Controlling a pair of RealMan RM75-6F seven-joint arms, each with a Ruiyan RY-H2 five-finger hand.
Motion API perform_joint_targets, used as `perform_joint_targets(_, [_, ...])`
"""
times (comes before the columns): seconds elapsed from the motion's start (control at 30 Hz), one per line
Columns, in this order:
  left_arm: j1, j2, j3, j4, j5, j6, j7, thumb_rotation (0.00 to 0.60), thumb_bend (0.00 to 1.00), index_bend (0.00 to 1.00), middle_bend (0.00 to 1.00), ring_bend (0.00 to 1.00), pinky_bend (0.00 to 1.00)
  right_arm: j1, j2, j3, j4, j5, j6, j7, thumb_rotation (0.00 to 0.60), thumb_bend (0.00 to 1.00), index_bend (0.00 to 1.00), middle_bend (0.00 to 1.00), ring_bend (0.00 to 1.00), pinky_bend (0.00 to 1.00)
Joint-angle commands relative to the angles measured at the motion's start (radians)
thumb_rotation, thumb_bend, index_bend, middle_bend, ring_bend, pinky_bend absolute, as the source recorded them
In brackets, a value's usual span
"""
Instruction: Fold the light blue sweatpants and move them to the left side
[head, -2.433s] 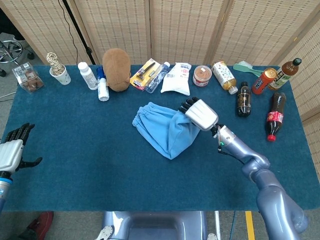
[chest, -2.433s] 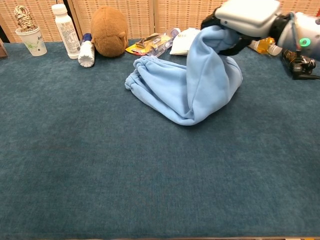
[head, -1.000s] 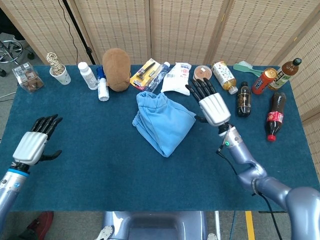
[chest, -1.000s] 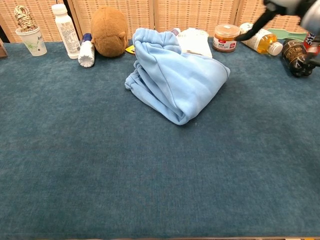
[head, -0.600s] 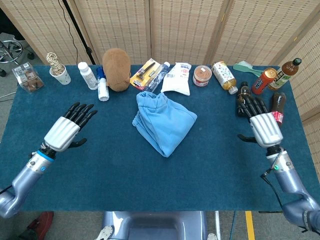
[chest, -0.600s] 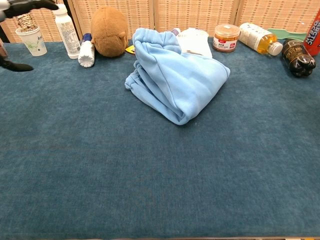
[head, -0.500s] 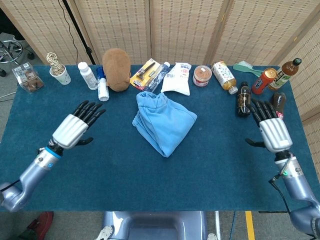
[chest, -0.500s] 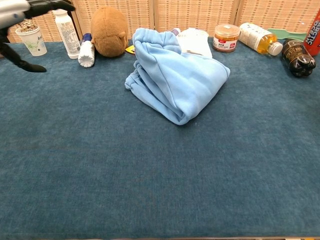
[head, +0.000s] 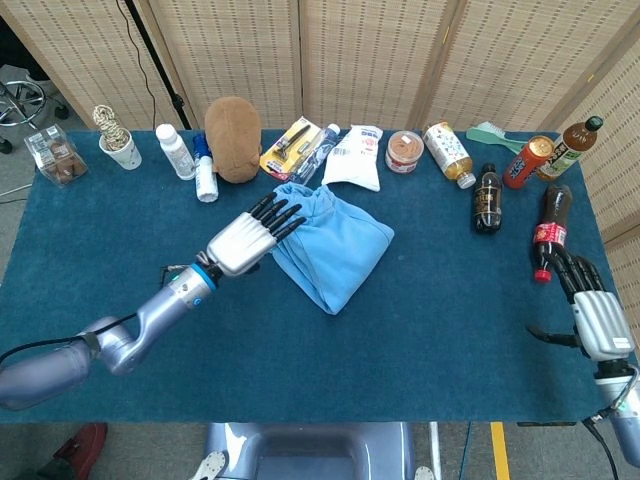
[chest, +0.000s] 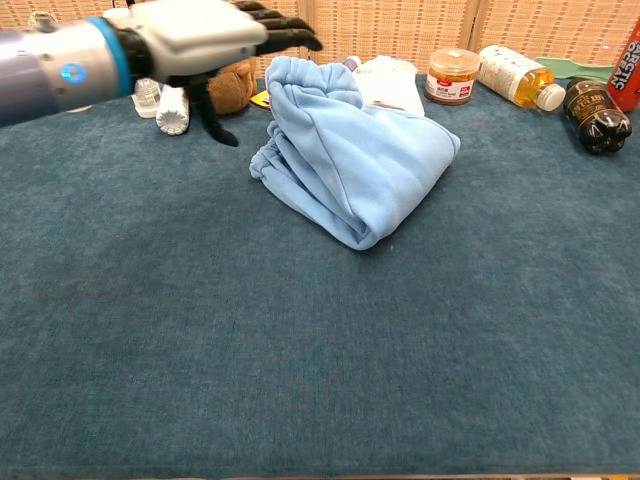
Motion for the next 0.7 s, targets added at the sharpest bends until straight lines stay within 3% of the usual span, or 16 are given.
perform_joint_targets(0.03, [-0.063, -0.069, -0.032, 0.053, -0.062, -0.054, 0.067, 0.600, 0.02, 0.00, 0.00, 0.00, 0.00, -0.017, -0.006, 0.008, -0.008, 0.005, 0.001, 0.015, 0.600, 0.00, 0.00, 0.00, 0.00, 0.03])
perform_joint_targets(0.27, [-0.122, -0.153, -0.028, 0.138, -0.147, -0.127, 0.111, 0.600, 0.02, 0.00, 0.00, 0.00, 0.00, -0.040, -0.006, 0.031, 0.000, 0.013, 0.005, -0.005, 0.600, 0.00, 0.00, 0.00, 0.00, 0.03])
perform_joint_targets(0.7, [-0.109, -0.181, 0.070, 0.239, -0.128, -0.125, -0.006, 0.600, 0.02, 0.00, 0.00, 0.00, 0.00, -0.063, 0.004, 0.069, -0.019, 0.011, 0.005, -0.030, 0.600, 0.00, 0.00, 0.00, 0.00, 0.03])
